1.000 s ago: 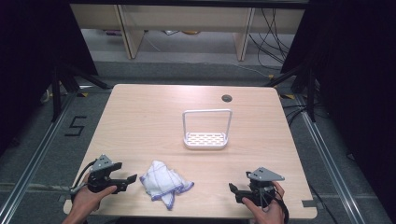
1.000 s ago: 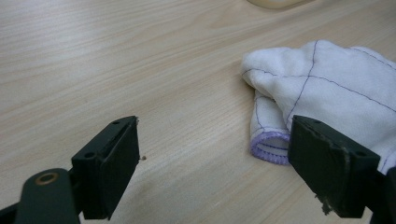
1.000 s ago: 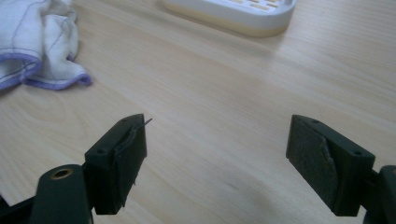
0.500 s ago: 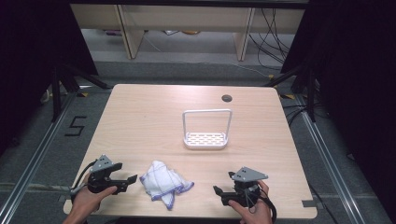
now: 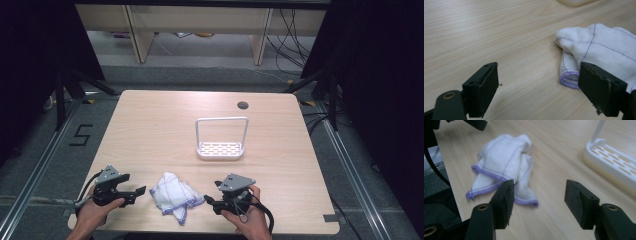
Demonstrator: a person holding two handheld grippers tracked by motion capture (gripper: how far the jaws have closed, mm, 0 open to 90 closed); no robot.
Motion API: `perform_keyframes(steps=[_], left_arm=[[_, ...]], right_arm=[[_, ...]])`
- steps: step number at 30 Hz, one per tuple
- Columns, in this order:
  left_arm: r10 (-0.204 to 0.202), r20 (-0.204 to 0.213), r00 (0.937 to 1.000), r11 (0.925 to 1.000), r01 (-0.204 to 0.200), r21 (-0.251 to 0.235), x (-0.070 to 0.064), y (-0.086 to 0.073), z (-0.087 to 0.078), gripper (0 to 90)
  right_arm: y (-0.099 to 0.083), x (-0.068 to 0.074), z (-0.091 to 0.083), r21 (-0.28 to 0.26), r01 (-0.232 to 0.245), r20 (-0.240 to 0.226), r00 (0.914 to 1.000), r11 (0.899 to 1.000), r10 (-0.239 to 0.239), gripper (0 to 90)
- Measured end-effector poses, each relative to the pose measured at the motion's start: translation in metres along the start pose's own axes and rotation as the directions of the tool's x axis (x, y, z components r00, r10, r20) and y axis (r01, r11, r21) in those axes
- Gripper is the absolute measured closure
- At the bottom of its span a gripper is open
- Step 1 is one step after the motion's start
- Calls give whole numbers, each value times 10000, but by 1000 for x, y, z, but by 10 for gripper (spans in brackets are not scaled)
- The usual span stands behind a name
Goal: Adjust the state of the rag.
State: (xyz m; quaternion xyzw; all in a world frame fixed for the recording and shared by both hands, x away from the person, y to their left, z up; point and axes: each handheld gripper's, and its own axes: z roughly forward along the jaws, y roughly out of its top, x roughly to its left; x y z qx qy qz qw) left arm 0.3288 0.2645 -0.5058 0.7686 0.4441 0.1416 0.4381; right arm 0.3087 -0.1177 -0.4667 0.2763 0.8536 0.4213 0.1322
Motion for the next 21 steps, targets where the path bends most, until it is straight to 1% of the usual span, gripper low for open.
perform_keyframes(steps=[1, 2, 3, 4, 5, 6, 7, 8, 9, 10, 11, 12, 14, 15, 17, 18, 19, 20, 21], left_arm=[[-99, -14, 9999, 9999, 99, -15, 0, 0, 0, 162], [-83, -74, 9999, 9999, 82, -85, 0, 0, 1, 163], [-92, -40, 9999, 10000, 92, -7, 0, 0, 1, 163], [-59, -47, 10000, 10000, 59, 6, 0, 0, 0, 163], [-51, -74, 10000, 10000, 51, -4, 1, 0, 0, 164], [3, -71, 10000, 10000, -3, 39, 1, 0, 0, 164], [-64, -140, 9999, 9999, 62, -128, 1, 0, 0, 164], [-108, -149, 9998, 9998, 106, -144, 1, 0, 0, 165], [-83, -153, 9998, 9999, 81, -145, 1, 0, 0, 165], [-38, -120, 9999, 10000, 38, 43, 2, 0, -1, 165], [-124, -121, 9998, 9999, 124, -11, 2, 0, 0, 165], [-114, -124, 9999, 9999, 114, 13, 2, 0, 0, 165], [-84, -80, 9999, 10000, 84, 8, 2, 0, 0, 165], [22, -76, 10000, 10000, -22, 41, 2, 0, -1, 165], [-1, -87, 10000, 10000, 1, 25, 2, 0, 0, 165], [-29, -113, 9999, 9999, 27, -119, 2, 0, 1, 165], [-4, -108, 9999, 10000, 3, -81, 2, 0, 1, 165], [-101, -100, 9999, 9999, 100, -129, 1, -1, 1, 165], [-96, -98, 9999, 9999, 95, -126, 1, 0, 1, 165]], right_arm=[[3, 2, 3, 34, 118, 11, 9999, 9999, -118, 442], [7, 4, 6, 51, 205, -112, 9997, 9998, -205, 457], [9, 5, 8, -4, 343, -155, 9993, 9994, -343, 468], [13, 8, 12, 20, 297, -350, 9989, 9996, -296, 469], [16, 11, 15, 67, 370, -490, 9981, 9993, -366, 475], [18, 14, 20, -56, 643, -531, 9965, 9979, -645, 483], [20, 16, 23, 18, 856, -679, 9940, 9963, -853, 486], [22, 21, 27, 124, 754, -807, 9940, 9971, -742, 493], [24, 24, 32, 165, 817, -912, 9926, 9965, -799, 503], [25, 27, 34, 172, 815, -1057, 9912, 9965, -792, 520], [27, 29, 40, 143, 1140, -1176, 9868, 9934, -1116, 528], [28, 32, 44, 138, 1307, -1229, 9841, 9913, -1280, 532], [30, 35, 50, 255, 1311, -1274, 9837, 9910, -1269, 539], [31, 38, 53, 334, 1267, -1239, 9848, 9914, -1217, 540], [33, 39, 59, 367, 1509, -1323, 9806, 9879, -1449, 541], [34, 41, 62, 446, 1428, -1281, 9824, 9887, -1361, 542], [35, 42, 66, 388, 1464, -1275, 9818, 9885, -1405, 548], [36, 42, 67, 475, 1489, -1281, 9816, 9877, -1418, 552], [37, 44, 70, 438, 1531, -1367, 9798, 9872, -1459, 557]])
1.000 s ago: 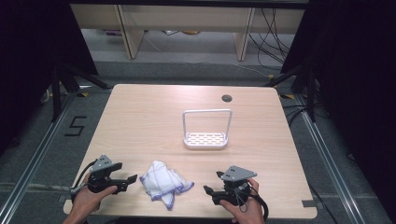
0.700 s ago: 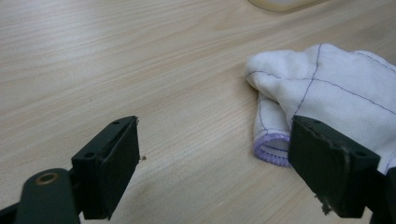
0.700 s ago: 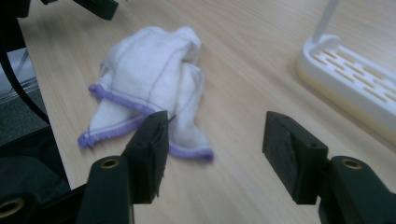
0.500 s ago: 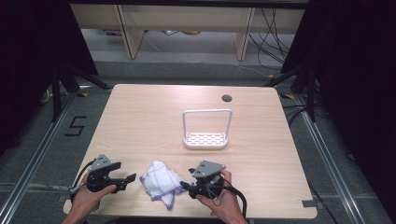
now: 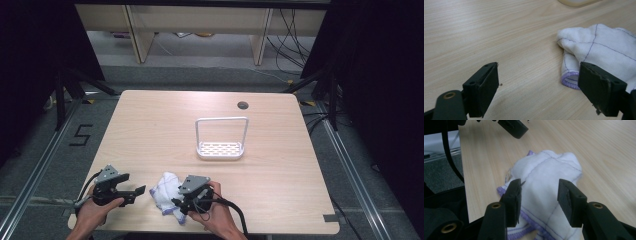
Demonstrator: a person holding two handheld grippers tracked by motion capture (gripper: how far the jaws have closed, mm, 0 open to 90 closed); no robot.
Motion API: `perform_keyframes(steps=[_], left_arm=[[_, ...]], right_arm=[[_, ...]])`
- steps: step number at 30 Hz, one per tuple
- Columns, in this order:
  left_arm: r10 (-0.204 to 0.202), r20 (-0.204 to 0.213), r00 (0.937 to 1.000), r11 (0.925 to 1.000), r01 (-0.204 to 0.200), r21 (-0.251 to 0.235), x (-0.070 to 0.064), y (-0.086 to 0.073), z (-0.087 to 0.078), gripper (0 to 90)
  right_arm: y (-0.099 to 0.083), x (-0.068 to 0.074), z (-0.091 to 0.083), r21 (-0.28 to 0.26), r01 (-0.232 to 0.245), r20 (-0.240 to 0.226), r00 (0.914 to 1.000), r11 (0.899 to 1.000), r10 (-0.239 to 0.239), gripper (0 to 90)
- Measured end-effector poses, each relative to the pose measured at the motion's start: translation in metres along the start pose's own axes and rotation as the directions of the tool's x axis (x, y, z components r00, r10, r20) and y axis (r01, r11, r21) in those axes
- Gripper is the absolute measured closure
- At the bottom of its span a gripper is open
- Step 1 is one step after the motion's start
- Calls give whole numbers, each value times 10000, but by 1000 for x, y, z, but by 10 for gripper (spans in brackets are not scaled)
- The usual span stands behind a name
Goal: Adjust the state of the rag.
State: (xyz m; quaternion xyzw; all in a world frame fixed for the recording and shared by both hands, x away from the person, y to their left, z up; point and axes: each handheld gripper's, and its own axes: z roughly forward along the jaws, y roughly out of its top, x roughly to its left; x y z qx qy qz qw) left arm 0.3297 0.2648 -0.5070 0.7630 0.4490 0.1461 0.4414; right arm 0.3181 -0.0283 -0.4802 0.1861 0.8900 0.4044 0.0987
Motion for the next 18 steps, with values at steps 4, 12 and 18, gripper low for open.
perform_keyframes(steps=[4, 12, 18], left_arm=[[92, 27, 10000, 9998, -93, 158, 1, 0, 0, 165], [36, 49, 10000, 10000, -36, -45, -1, 0, 0, 165], [65, 102, 9999, 10000, -65, 39, -1, 1, -2, 165]], right_arm=[[3, 3, 10, 70, 221, -33, 9998, 9997, -221, 585], [2, 2, 18, 181, 394, -111, 9992, 9991, -392, 866], [11, -6, -8, -427, 212, 61, 9998, 9989, -209, 877]])
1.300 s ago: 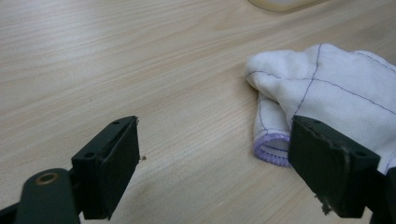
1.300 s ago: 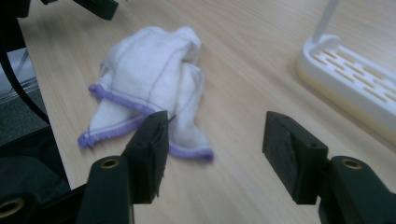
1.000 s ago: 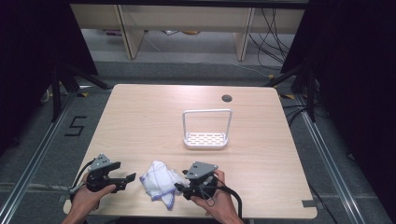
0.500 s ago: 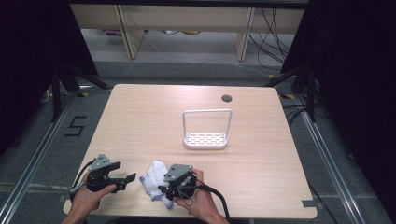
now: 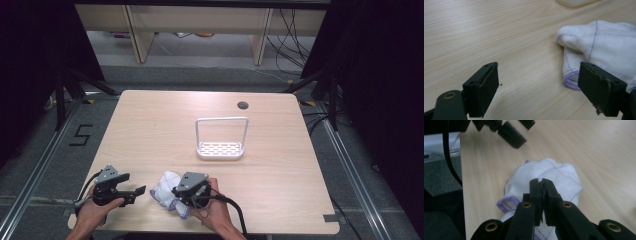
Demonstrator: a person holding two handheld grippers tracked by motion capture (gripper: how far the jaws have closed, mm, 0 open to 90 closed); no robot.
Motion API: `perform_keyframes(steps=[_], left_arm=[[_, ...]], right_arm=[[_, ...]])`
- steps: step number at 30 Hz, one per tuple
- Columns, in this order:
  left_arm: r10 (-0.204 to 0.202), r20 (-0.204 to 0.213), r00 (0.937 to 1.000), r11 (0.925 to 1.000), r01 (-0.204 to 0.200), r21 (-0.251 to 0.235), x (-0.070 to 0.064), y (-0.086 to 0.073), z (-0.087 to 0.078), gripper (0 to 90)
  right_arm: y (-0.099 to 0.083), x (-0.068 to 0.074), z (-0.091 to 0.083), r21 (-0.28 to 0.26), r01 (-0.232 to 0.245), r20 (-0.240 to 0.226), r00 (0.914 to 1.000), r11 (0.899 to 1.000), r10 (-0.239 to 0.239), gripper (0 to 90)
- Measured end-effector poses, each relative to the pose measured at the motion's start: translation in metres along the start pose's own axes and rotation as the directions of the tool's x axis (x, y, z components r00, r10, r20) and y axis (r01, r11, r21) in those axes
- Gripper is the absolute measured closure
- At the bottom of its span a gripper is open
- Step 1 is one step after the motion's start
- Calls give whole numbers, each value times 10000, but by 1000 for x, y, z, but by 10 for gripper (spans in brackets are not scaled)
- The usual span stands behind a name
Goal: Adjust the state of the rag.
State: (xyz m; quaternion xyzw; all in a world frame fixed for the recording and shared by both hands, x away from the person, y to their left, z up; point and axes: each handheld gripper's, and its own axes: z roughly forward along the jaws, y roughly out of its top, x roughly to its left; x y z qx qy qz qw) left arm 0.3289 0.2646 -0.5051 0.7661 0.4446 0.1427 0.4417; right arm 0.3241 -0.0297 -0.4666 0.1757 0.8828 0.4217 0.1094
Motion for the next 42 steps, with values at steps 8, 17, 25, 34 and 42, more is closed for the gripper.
perform_keyframes(steps=[8, 17, 25, 34, 42], left_arm=[[94, 405, 9991, 10000, -93, -37, -6, 1, 0, 167], [-30, 1820, 9833, 9999, 57, -142, -21, 6, 14, 219], [1699, 2452, 9545, 9821, -1845, 378, -62, 15, 54, 339], [2363, 3178, 9182, 9700, -2422, -215, -73, 34, 60, 870], [2346, 3894, 8907, 9712, -2315, -555, -74, 60, 24, 875]], right_arm=[[3, -24, -47, -883, -1024, 373, 9937, 9908, 1060, 881], [-11, -40, -76, -1278, -1554, 321, 9865, 9795, 1607, 882], [-28, -46, -81, -1120, -2225, 212, 9739, 9685, 2262, 882], [-28, -50, -95, -1279, -2344, 386, 9698, 9637, 2410, 883], [-29, -55, -137, -1948, -2365, 925, 9617, 9519, 2579, 885]])
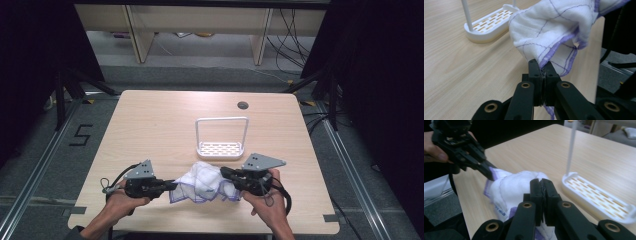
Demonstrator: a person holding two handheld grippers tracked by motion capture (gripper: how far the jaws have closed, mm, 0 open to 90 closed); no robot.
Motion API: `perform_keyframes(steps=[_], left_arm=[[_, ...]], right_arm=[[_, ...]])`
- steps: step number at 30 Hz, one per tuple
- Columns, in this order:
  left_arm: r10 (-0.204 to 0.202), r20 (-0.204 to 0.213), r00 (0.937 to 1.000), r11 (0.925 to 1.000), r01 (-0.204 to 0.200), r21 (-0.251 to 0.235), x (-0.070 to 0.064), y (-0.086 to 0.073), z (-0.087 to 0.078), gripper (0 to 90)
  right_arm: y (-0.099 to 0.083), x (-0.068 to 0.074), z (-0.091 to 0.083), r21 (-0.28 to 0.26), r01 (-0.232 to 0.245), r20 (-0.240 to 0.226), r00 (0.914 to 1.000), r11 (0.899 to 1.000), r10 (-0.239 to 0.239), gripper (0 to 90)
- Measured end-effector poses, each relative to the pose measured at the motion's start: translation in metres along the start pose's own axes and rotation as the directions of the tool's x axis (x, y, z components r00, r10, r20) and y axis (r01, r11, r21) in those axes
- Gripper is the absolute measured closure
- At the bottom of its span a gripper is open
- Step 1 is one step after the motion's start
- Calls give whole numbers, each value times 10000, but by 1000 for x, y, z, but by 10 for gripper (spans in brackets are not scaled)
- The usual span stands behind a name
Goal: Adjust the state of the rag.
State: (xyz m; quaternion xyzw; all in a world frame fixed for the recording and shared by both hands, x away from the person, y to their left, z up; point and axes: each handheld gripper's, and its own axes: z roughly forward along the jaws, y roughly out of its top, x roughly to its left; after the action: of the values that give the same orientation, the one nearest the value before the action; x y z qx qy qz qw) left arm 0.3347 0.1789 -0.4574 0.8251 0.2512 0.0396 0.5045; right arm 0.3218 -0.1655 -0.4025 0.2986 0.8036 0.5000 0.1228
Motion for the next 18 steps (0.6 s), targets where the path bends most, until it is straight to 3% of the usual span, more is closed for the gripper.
perform_keyframes(steps=[4, 5, 6, 7, 9, 12, 15, 16, 17, 18], left_arm=[[-51, 43, 10000, 9998, 51, 188, 1, -1, -2, 875], [-53, 9, 10000, 9996, 53, 273, 3, -3, 1, 875], [-99, 26, 9999, 9992, 98, 376, 4, -5, 4, 875], [-176, 48, 9998, 9984, 173, 539, 6, -8, 8, 875], [-174, 35, 9998, 9983, 172, 552, 7, -10, 12, 874], [-105, -34, 9999, 9945, 108, 1040, 11, -18, 26, 874], [-137, -215, 9997, 9931, 161, 1161, 14, -21, 29, 874], [-121, -393, 9992, 9921, 169, 1246, 18, -21, 31, 874], [-285, -366, 9989, 9932, 324, 1118, 19, -22, 32, 874], [-272, -478, 9985, 9929, 325, 1146, 20, -21, 32, 873]], right_arm=[[-8, -11, -19, -123, -77, 575, 9983, 9999, 83, 885], [-11, -11, -21, -82, -377, 610, 9974, 9993, 381, 885], [-14, -17, -22, 7, -139, 620, 9980, 9999, 139, 885], [-20, -17, -22, 151, -572, 656, 9963, 9983, 561, 885], [-31, -23, -17, 479, -764, 660, 9951, 9959, 731, 885], [-45, -31, -6, 1026, -1173, 562, 9921, 9878, 1120, 884], [-51, -36, -1, 1303, -1106, 606, 9928, 9853, 1035, 884], [-53, -37, 2, 1599, -1215, 659, 9915, 9796, 1122, 884], [-55, -37, 5, 1530, -1206, 708, 9913, 9808, 1109, 884], [-55, -37, 6, 1704, -1032, 712, 9932, 9800, 923, 884]])
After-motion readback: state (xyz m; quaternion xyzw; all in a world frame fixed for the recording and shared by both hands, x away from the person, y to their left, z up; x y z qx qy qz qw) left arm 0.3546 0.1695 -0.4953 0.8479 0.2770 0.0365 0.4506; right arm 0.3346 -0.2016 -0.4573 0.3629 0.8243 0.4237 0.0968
